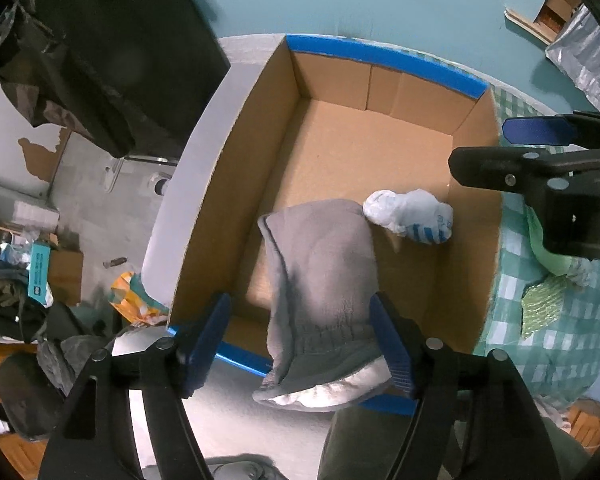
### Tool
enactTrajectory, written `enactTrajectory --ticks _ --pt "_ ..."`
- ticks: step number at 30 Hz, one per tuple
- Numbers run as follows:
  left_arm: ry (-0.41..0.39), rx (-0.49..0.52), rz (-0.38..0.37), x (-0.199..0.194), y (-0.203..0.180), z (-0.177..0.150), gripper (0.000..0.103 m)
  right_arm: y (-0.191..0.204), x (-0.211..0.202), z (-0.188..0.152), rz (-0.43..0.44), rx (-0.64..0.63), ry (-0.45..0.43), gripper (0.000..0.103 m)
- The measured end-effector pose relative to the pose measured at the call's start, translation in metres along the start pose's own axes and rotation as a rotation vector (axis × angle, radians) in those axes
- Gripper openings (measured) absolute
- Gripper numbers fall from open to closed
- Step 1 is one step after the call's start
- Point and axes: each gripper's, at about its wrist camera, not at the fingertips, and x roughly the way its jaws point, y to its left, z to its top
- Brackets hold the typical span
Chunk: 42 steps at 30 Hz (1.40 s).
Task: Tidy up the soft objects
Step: 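Carry both held items over the cardboard box and open both tools, then move both open tools back from the box over the bed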
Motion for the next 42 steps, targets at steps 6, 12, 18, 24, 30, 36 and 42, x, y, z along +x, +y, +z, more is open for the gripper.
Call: enactTrajectory --ticks 6,12,18,24,30,36,42 --pt "-0.030 0.023 0.004 -0.015 -0.010 0.002 0.073 -0.008 -0.014 -0.004 -0.007 0.001 -0.020 0.076" --pt "-0.047 0.046 0.001 -0.025 -0.025 0.004 0.073 -0.018 -0.032 -0.012 -0.025 -0.002 -0.038 0.076" --pt "-0.065 0.075 0.007 -0.035 -0.041 0.004 0.073 -0.035 -0.046 -0.024 -0.050 0.017 -0.050 0.076" --pt "-0.075 0.105 -0.014 -0.044 -0.061 0.005 0.074 -0.058 -0.058 -0.042 -0.092 0.047 -0.042 0.076" --pt "-0.079 0.149 -0.032 -0.050 -0.086 0.005 0.074 -0.084 -0.069 -0.064 -0.107 0.098 -0.043 0.076" --pt "-0.088 0.200 -0.045 -0.055 -0.112 0.008 0.074 -0.113 -0.081 -0.088 -0.133 0.159 -0.041 0.076" --pt "-0.094 0.242 -0.060 -0.058 -0.138 0.011 0.074 -0.143 -0.093 -0.111 -0.149 0.219 -0.047 0.076"
